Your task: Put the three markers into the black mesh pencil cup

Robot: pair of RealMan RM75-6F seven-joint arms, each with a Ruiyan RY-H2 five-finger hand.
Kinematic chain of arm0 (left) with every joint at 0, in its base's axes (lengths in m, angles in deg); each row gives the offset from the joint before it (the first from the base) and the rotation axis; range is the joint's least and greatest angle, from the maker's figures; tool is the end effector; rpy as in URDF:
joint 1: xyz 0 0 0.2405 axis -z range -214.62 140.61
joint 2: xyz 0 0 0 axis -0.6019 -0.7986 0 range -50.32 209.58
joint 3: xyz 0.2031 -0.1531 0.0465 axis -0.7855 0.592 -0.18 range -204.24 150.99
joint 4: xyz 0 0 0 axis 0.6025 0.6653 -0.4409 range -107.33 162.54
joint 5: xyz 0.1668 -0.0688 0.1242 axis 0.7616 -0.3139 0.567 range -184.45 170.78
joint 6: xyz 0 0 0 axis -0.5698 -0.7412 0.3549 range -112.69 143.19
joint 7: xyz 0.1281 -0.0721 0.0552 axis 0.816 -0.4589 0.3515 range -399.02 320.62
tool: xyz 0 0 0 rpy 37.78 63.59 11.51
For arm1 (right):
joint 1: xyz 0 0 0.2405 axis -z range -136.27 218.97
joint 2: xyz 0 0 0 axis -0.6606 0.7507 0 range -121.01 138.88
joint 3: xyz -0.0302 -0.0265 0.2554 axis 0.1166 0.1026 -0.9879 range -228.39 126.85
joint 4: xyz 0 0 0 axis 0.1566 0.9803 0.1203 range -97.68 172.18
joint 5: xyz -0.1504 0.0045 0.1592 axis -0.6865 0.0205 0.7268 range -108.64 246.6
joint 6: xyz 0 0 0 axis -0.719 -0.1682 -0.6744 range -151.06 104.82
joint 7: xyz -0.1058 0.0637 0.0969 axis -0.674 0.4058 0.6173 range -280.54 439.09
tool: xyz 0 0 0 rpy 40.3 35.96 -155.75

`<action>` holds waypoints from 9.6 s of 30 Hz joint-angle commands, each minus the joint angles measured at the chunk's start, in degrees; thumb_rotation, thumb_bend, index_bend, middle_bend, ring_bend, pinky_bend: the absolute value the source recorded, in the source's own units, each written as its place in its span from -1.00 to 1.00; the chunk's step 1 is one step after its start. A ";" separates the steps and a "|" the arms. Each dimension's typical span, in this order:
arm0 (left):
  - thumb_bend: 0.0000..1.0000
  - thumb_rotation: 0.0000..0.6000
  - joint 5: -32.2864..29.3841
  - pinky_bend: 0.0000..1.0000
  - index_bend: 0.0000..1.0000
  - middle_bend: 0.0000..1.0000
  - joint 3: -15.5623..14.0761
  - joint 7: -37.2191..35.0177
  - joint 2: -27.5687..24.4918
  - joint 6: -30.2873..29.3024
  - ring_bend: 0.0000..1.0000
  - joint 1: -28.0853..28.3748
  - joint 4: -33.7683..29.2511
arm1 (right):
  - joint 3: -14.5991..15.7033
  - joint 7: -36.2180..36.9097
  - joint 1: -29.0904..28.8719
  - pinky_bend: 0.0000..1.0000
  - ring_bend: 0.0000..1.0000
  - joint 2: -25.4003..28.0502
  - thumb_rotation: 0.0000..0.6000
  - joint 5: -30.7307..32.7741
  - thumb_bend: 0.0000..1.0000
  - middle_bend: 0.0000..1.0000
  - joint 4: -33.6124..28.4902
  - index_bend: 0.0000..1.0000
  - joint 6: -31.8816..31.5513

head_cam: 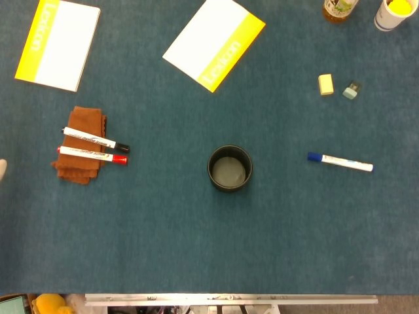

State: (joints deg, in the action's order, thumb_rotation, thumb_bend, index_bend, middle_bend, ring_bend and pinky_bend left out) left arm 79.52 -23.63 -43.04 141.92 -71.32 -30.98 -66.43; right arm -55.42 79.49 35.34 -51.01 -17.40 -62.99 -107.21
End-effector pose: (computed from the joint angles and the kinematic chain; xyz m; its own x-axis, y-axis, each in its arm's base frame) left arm -0.3064 0.2014 0.1631 0.3345 -0.0317 0.9419 0.9412 -0.0388 -0.3355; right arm -0.2861 -0.2052 0.1636 0.3306 0.0117 0.9437 -0.9424 -0.0504 0.3308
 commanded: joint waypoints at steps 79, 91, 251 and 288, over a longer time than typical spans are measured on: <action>-0.49 1.00 -1.29 -0.99 -0.05 -0.85 -4.00 25.61 19.11 27.60 -1.00 20.35 16.96 | -0.90 0.69 1.35 -0.91 -1.00 2.25 1.00 2.20 -0.32 -0.96 -1.25 -0.90 -1.39; -0.49 1.00 -1.64 -0.99 -0.05 -0.85 -4.32 25.13 20.61 27.54 -1.00 20.69 18.89 | -0.93 0.55 1.52 -0.91 -1.00 2.52 1.00 2.35 -0.32 -0.96 -1.61 -0.87 -1.42; -0.49 1.00 -16.08 -0.99 -0.62 -0.93 8.95 -27.93 23.21 47.73 -1.00 40.88 -1.40 | -1.84 3.22 2.45 -0.91 -1.00 3.34 1.00 2.31 -0.32 -0.94 -0.73 -0.83 -2.90; -0.45 1.00 1.75 -0.99 -0.06 -0.80 -5.61 18.40 18.25 30.79 -1.00 31.71 21.48 | -1.74 2.21 1.32 -0.91 -1.00 2.68 1.00 1.84 -0.32 -0.94 -1.12 -0.82 -1.59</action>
State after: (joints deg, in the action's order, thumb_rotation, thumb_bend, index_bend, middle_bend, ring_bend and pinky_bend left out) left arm 81.38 -29.10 -24.82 160.03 -40.58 0.89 -45.14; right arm -57.16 81.69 36.67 -48.33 -15.56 -64.12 -108.79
